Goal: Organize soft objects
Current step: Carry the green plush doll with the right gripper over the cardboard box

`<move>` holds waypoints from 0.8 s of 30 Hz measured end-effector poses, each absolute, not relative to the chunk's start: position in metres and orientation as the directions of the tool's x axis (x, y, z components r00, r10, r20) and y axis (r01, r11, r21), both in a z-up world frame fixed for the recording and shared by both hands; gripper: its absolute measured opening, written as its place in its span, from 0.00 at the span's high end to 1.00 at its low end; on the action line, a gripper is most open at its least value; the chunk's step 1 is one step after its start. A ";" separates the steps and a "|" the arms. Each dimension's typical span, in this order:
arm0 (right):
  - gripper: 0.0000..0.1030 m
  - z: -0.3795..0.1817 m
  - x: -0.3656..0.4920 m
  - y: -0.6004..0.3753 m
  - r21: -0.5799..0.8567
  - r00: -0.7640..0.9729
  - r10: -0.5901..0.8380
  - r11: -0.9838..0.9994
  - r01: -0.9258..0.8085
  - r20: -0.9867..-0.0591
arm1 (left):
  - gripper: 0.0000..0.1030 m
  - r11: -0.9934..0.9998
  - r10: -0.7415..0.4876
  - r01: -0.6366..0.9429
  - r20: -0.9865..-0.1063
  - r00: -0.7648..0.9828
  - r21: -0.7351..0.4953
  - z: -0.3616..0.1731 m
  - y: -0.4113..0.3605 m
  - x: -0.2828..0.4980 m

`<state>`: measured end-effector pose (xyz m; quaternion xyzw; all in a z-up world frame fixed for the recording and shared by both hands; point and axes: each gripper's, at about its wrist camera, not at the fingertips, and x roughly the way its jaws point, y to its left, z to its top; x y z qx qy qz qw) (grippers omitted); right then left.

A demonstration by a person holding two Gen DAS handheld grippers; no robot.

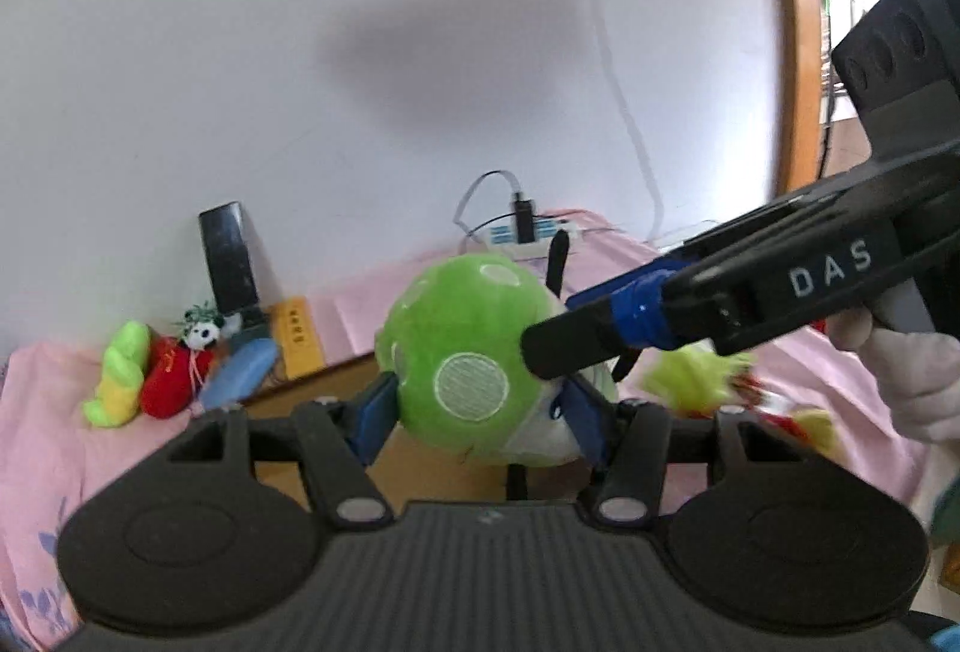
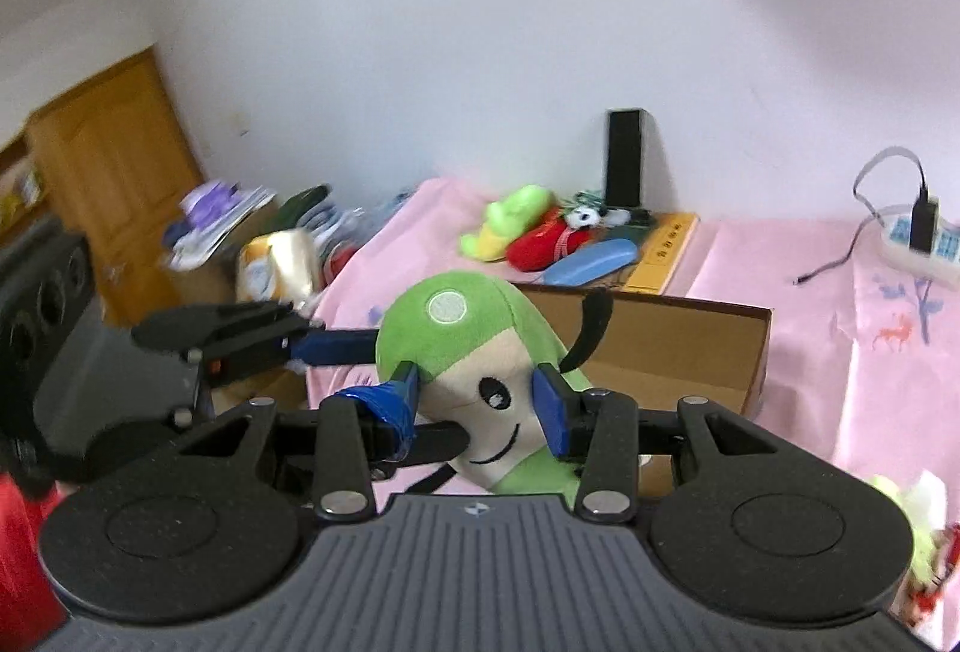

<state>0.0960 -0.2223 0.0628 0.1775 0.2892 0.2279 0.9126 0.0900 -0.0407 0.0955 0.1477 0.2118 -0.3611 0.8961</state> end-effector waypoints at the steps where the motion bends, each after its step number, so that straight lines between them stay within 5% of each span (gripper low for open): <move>1: 0.75 0.057 0.115 -0.223 0.475 0.720 0.519 0.830 -0.294 -0.461 | 0.45 0.703 -0.572 0.703 -0.500 0.650 0.110 0.093 -0.043 0.106; 12: 0.77 -0.032 0.230 -0.197 0.673 0.546 0.600 0.735 -0.088 -0.584 | 0.45 0.754 -0.445 0.654 -0.689 0.572 0.056 0.012 -0.040 0.238; 24: 0.77 -0.067 0.245 -0.226 0.639 0.578 0.518 0.769 0.008 -0.630 | 0.41 0.737 -0.378 0.674 -0.793 0.478 0.054 -0.048 -0.071 0.284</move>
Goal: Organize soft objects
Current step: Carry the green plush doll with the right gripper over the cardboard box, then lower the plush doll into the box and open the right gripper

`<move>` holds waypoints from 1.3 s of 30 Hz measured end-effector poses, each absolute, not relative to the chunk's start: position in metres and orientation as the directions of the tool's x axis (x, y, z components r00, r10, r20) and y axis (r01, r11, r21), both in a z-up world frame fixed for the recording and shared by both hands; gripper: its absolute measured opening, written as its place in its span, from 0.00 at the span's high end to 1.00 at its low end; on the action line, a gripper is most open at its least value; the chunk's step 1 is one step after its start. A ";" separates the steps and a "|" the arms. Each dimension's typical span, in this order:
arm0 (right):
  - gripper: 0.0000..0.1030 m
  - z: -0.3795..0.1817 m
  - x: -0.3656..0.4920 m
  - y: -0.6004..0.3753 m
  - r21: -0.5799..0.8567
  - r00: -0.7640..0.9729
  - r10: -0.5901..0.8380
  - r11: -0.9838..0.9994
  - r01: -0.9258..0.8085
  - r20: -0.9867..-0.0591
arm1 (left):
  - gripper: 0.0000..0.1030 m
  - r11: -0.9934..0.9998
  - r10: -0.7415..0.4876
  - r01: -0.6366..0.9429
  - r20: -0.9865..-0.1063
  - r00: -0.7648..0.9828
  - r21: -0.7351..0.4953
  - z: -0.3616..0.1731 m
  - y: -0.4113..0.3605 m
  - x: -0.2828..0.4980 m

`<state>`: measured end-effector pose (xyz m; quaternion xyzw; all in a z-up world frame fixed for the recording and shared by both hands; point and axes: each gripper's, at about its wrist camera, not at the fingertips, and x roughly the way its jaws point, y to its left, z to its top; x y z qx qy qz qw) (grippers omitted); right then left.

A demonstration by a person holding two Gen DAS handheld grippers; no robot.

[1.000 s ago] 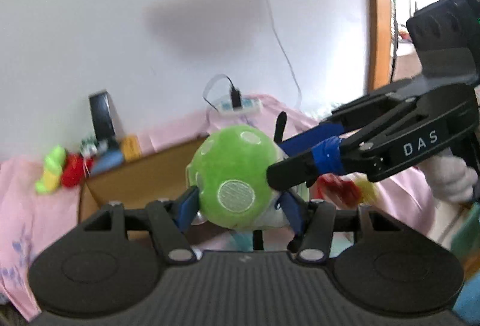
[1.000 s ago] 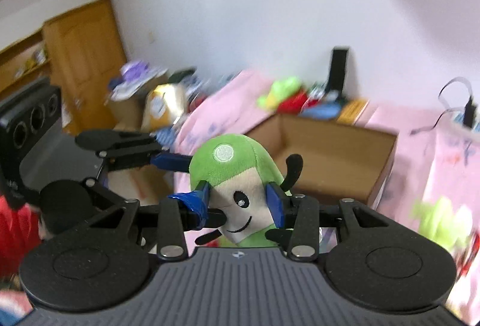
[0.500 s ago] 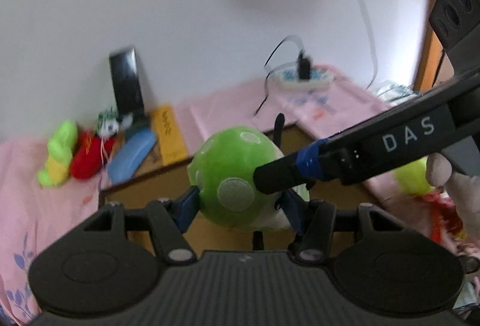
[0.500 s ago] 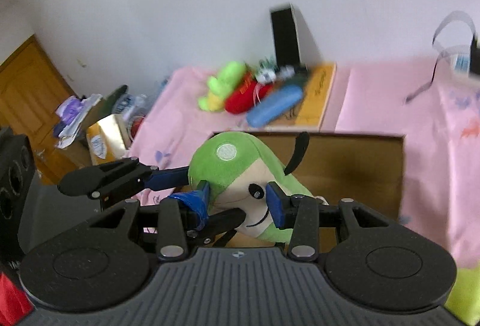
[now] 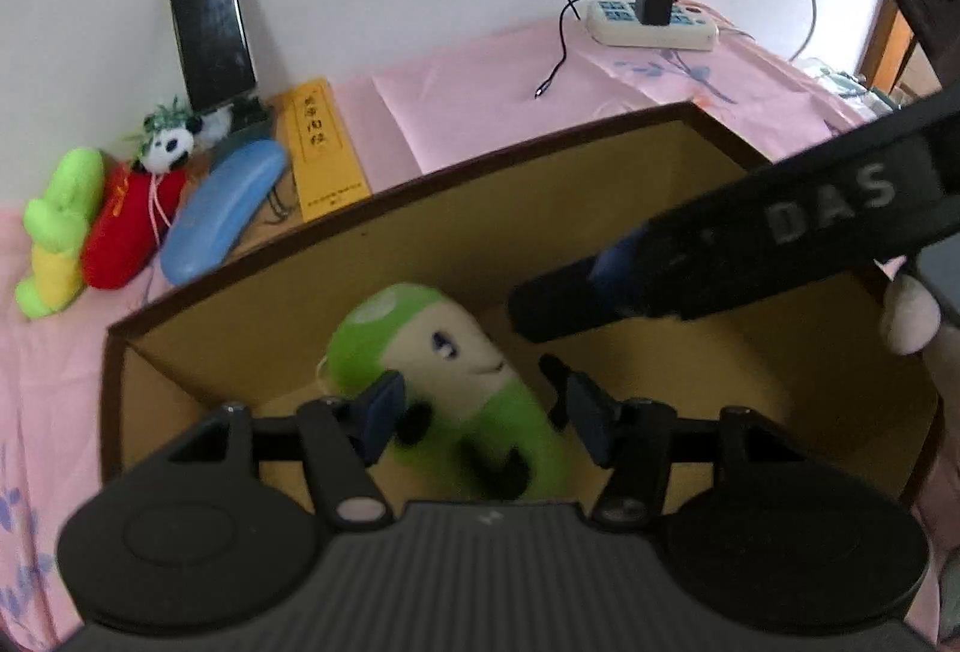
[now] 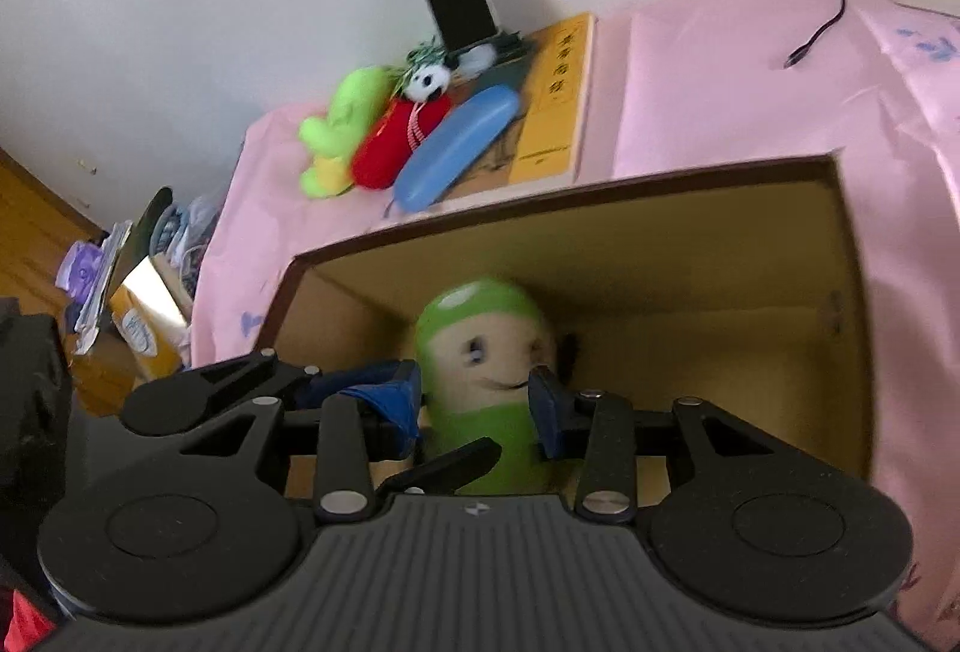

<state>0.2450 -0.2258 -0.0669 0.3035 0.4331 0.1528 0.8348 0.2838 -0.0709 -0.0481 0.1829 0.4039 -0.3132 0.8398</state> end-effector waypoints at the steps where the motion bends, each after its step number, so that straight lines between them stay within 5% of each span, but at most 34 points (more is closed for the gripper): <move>1: 0.77 -0.068 0.245 -0.230 0.641 0.581 0.518 0.767 0.009 -0.628 | 0.40 0.738 -0.388 0.674 -0.792 0.472 0.040 -0.049 -0.071 0.285; 21: 0.76 -0.057 0.214 -0.248 0.647 0.640 0.471 0.761 0.054 -0.608 | 0.35 0.705 -0.424 0.708 -0.779 0.462 0.036 -0.032 -0.100 0.251; 39: 0.74 -0.002 0.129 -0.192 0.428 0.756 0.263 0.903 0.025 -0.599 | 0.35 0.901 -0.106 0.349 -0.651 0.752 0.257 0.023 -0.048 0.157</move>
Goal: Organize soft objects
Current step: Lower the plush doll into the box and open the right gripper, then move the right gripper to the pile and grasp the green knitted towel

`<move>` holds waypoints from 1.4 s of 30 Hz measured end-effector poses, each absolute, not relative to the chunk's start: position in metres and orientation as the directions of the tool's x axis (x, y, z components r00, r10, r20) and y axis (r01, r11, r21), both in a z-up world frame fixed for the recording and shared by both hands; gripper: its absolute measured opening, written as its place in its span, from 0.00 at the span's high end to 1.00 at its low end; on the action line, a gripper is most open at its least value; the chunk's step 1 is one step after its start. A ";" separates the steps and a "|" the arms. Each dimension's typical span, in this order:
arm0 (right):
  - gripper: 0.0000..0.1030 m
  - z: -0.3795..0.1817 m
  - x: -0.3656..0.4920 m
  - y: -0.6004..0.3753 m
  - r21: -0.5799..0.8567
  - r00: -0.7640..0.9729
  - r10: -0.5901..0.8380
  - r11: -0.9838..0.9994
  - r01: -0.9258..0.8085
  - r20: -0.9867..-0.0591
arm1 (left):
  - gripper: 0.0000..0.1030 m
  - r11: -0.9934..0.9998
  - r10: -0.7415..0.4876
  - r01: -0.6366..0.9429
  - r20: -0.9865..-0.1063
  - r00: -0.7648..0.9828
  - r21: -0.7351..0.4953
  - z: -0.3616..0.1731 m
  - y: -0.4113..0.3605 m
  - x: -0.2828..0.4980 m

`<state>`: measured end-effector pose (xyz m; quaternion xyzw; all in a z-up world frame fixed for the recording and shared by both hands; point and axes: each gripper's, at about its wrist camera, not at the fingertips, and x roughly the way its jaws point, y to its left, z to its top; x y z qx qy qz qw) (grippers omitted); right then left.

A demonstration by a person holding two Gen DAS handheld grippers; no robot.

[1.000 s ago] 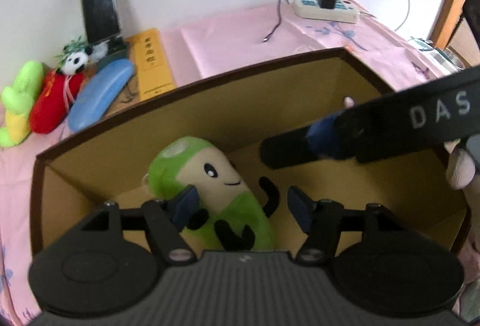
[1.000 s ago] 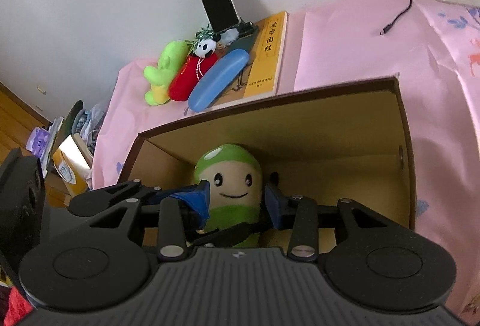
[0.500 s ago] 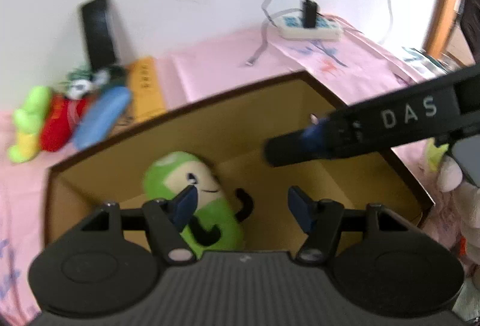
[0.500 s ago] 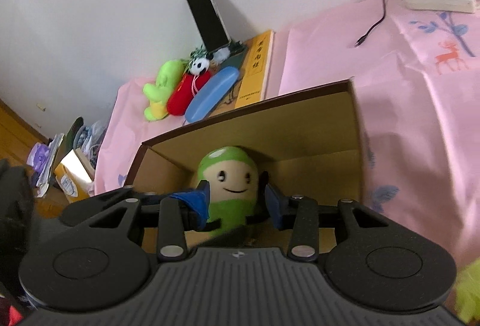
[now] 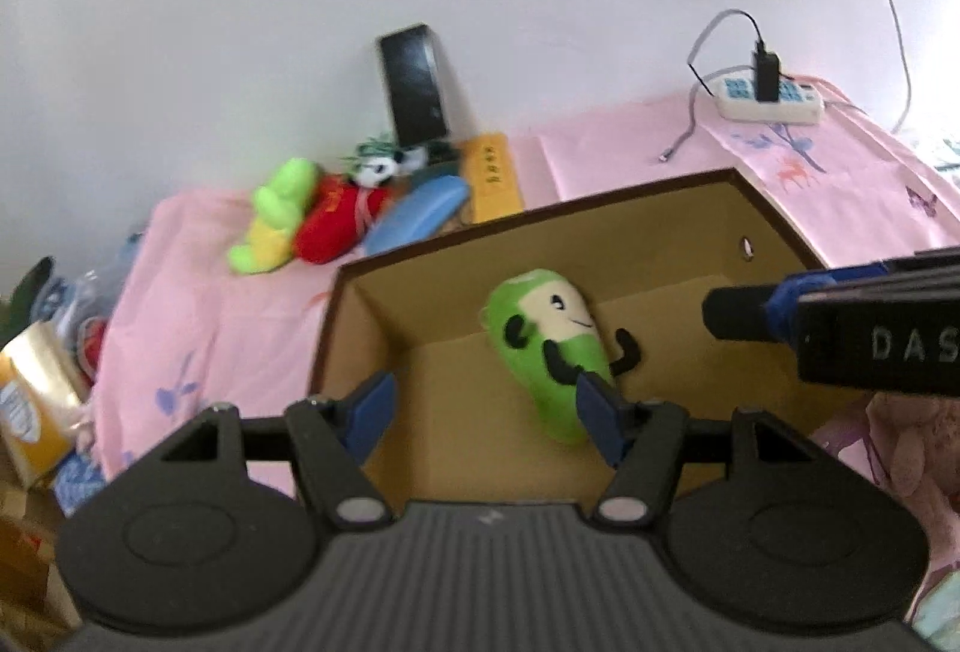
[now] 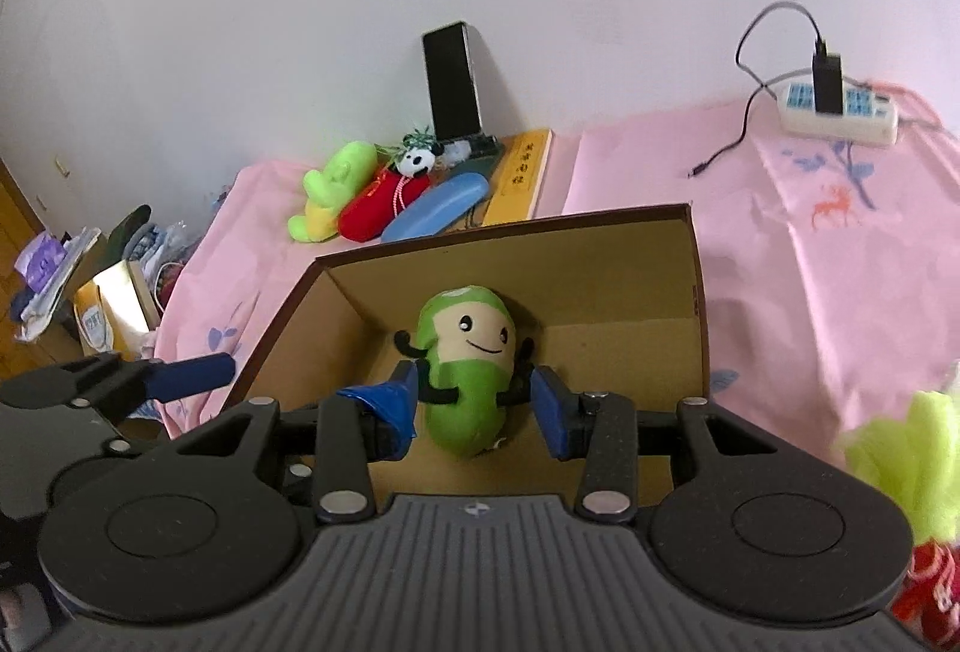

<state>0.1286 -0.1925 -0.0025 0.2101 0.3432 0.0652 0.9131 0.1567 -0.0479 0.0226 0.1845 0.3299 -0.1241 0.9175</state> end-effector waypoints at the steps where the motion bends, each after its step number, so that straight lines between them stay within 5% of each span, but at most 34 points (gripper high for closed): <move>1: 0.74 -0.001 0.125 -0.190 0.420 0.757 0.255 0.907 0.027 -0.602 | 0.35 0.906 -0.097 0.335 -0.643 0.759 0.260 0.024 -0.046 0.151; 20: 0.73 -0.001 0.074 -0.177 0.410 0.784 0.217 0.910 0.052 -0.582 | 0.32 0.939 0.030 0.174 -0.573 0.819 0.298 0.031 -0.042 0.089; 42: 0.74 -0.038 0.048 -0.182 0.524 0.674 0.403 0.851 -0.028 -0.619 | 0.31 0.958 -0.124 0.264 -0.669 0.733 0.112 -0.016 0.030 0.049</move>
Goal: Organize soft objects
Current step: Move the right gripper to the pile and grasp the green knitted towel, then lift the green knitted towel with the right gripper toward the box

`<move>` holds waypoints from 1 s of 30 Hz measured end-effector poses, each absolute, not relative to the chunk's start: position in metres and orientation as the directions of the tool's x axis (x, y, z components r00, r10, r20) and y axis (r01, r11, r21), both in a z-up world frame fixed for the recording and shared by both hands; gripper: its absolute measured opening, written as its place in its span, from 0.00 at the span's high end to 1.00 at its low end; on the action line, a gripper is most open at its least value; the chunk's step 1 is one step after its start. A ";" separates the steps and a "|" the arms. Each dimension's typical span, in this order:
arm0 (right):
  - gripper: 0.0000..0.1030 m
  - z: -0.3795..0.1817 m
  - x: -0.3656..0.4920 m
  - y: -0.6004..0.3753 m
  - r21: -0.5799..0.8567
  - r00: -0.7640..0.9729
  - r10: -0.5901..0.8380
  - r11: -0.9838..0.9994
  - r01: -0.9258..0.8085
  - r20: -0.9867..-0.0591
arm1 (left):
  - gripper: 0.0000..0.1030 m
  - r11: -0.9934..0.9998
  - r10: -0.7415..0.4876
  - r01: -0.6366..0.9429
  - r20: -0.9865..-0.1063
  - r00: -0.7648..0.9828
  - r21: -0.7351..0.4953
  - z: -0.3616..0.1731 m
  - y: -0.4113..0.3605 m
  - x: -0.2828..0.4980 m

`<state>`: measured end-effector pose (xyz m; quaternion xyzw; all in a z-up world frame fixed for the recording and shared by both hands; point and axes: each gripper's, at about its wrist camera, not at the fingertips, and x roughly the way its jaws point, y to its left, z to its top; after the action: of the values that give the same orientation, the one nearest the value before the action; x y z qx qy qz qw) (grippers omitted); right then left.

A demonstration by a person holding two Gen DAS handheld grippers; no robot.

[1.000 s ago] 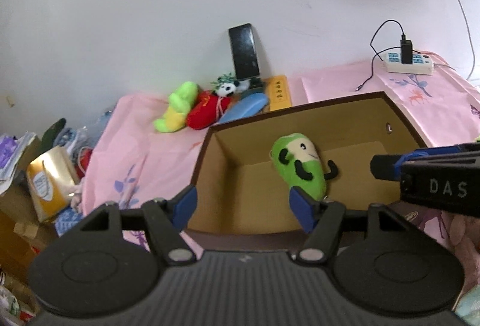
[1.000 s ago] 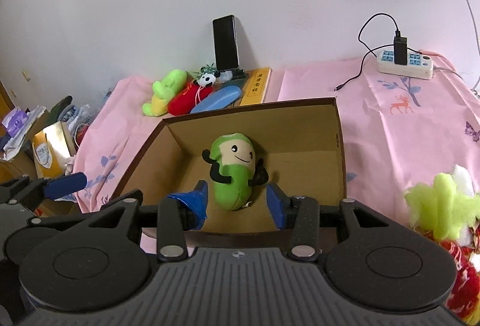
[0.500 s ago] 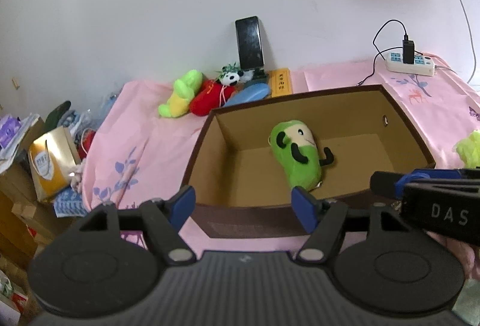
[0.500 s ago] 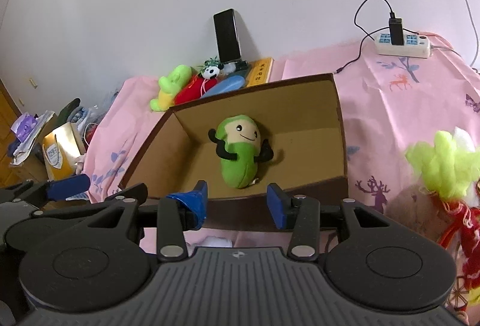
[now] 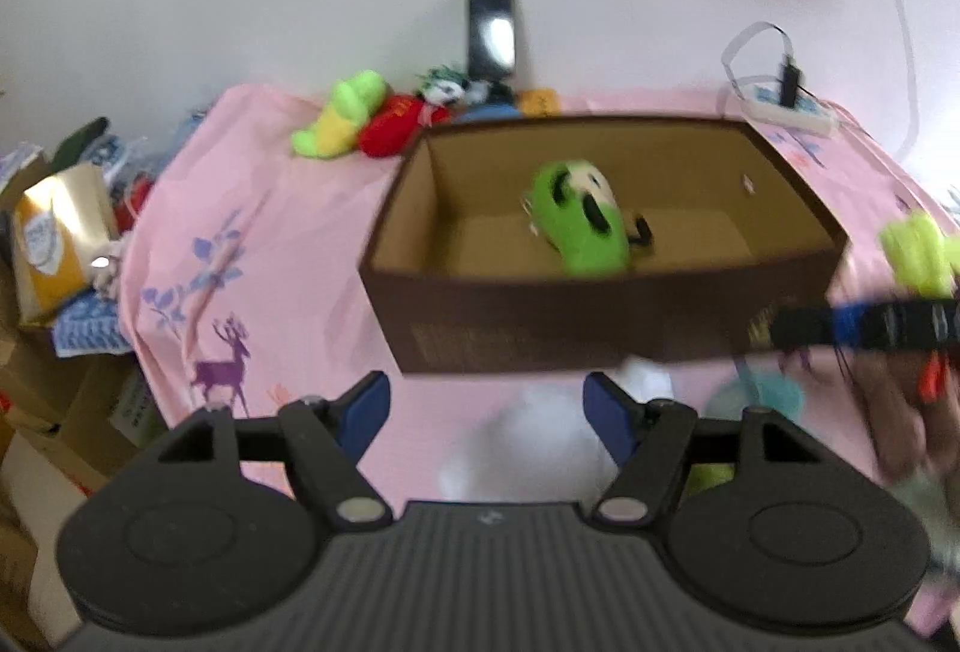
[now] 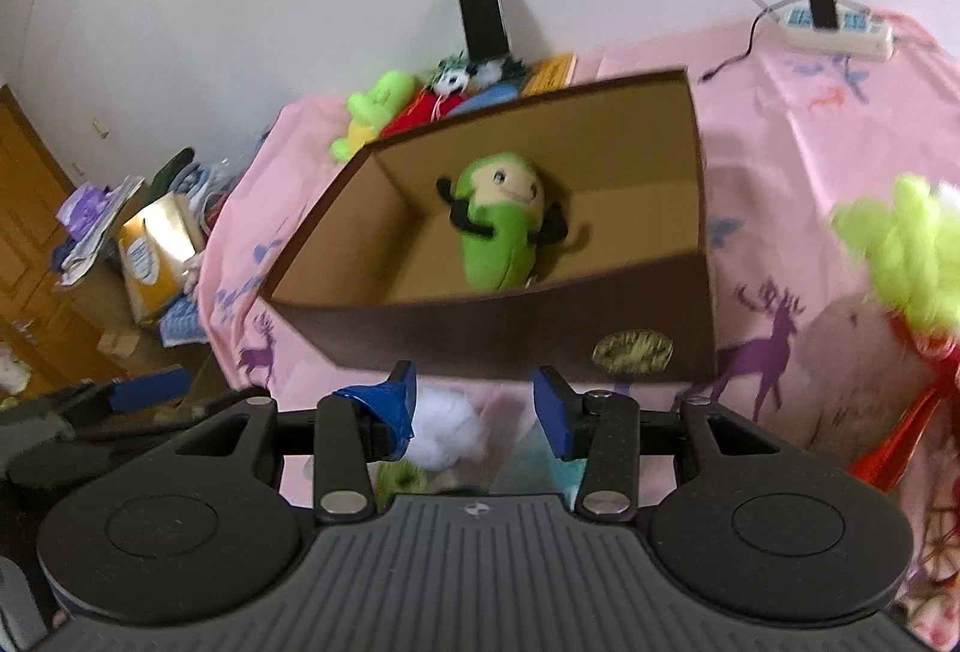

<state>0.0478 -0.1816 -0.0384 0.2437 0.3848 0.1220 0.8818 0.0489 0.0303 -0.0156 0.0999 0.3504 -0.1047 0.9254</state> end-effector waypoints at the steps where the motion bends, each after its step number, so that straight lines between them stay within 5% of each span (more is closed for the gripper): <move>1: 0.74 -0.042 0.047 -0.182 0.540 0.663 0.422 0.841 -0.031 -0.619 | 0.31 0.951 -0.141 0.289 -0.675 0.724 0.111 -0.020 0.033 0.043; 12: 0.80 -0.069 0.035 -0.173 0.671 0.561 0.579 0.740 -0.057 -0.591 | 0.30 0.848 -0.322 0.522 -0.696 0.641 0.088 -0.070 0.007 -0.004; 19: 0.79 -0.070 0.036 -0.155 0.632 0.553 0.575 0.767 -0.109 -0.603 | 0.30 0.838 -0.314 0.532 -0.691 0.650 0.119 -0.082 -0.008 0.005; 21: 0.79 -0.073 0.038 -0.152 0.620 0.551 0.571 0.776 -0.119 -0.608 | 0.40 0.841 -0.327 0.531 -0.689 0.647 0.099 -0.083 -0.003 0.008; 23: 0.79 -0.077 0.039 -0.150 0.615 0.545 0.570 0.779 -0.121 -0.615 | 0.68 0.837 -0.342 0.542 -0.699 0.628 0.076 -0.085 -0.001 0.011; 30: 0.85 -0.086 0.041 -0.151 0.655 0.526 0.606 0.747 -0.118 -0.596 | 0.90 0.843 -0.361 0.536 -0.689 0.629 0.046 -0.086 0.001 0.013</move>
<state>0.0410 -0.1512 -0.0861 0.2807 0.4348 0.2190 0.8272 0.0135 0.0013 -0.0863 0.1243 0.3503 -0.2509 0.8938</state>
